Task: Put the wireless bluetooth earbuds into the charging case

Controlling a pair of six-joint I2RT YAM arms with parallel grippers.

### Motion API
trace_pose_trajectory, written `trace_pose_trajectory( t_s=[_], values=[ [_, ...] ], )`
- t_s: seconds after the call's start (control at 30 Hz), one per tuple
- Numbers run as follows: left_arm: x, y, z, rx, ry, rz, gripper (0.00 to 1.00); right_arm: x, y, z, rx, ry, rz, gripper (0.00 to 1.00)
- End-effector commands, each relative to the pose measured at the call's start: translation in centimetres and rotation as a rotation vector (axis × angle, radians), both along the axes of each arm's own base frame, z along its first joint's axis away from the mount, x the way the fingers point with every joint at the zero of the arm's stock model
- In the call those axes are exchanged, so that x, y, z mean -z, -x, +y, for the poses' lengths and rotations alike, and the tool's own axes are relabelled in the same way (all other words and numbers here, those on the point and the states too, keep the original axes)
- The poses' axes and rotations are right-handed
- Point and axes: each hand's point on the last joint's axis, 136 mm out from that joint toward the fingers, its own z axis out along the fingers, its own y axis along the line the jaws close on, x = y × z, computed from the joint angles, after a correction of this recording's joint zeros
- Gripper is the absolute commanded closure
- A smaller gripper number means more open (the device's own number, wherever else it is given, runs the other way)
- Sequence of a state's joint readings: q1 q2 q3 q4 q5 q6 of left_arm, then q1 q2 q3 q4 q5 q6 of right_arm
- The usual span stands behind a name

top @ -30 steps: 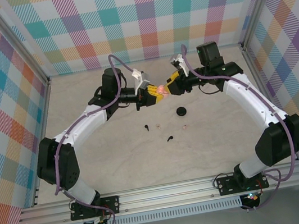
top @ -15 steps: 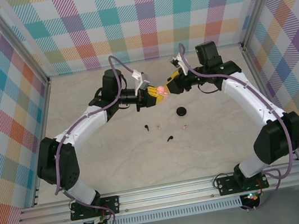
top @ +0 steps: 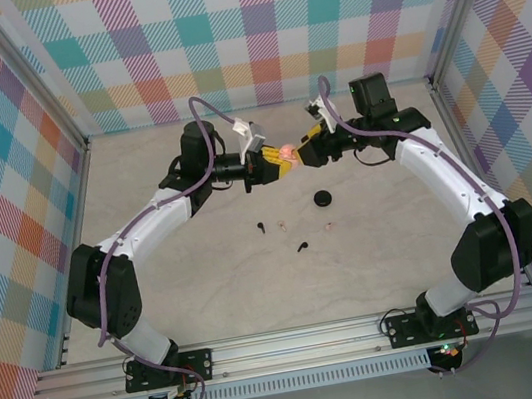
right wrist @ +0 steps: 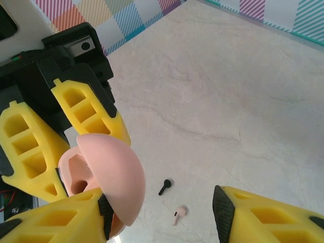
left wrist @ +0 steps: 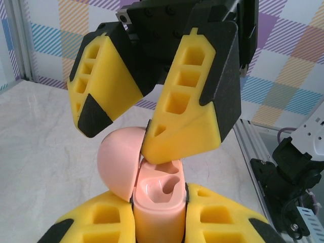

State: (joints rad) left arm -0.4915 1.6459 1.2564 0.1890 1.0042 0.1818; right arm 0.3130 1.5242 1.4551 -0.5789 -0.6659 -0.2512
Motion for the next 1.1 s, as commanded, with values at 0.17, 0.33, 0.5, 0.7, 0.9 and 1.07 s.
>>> trace_pose_trajectory(
  t_s=[0.17, 0.33, 0.5, 0.7, 0.9, 1.07],
  values=[
    [-1.7, 0.3, -0.5, 0.014, 0.039, -0.068, 0.91, 0.5, 0.0, 0.0, -0.001, 0.013, 0.005, 0.43],
    [-1.9, 2.1, -0.5, 0.103, 0.054, -0.086, 0.91, 0.7, -0.3, 0.1, -0.002, 0.011, 0.026, 0.44],
    [-2.2, 3.2, -0.4, 0.148, 0.051, -0.113, 0.91, 0.3, 1.0, 1.0, -0.089, -0.042, 0.058, 0.49],
    [-2.4, 4.4, -0.5, 0.195, 0.036, -0.148, 0.9, 0.5, 1.0, 1.2, -0.099, -0.043, 0.086, 0.59],
    [-2.5, 4.7, -0.6, 0.198, 0.033, -0.17, 0.87, 1.2, 0.3, 1.1, -0.066, -0.024, 0.107, 0.66],
    [-2.4, 4.6, -0.7, 0.181, 0.033, -0.185, 0.85, 1.7, -0.1, 0.9, -0.047, -0.008, 0.129, 0.68]
  ],
)
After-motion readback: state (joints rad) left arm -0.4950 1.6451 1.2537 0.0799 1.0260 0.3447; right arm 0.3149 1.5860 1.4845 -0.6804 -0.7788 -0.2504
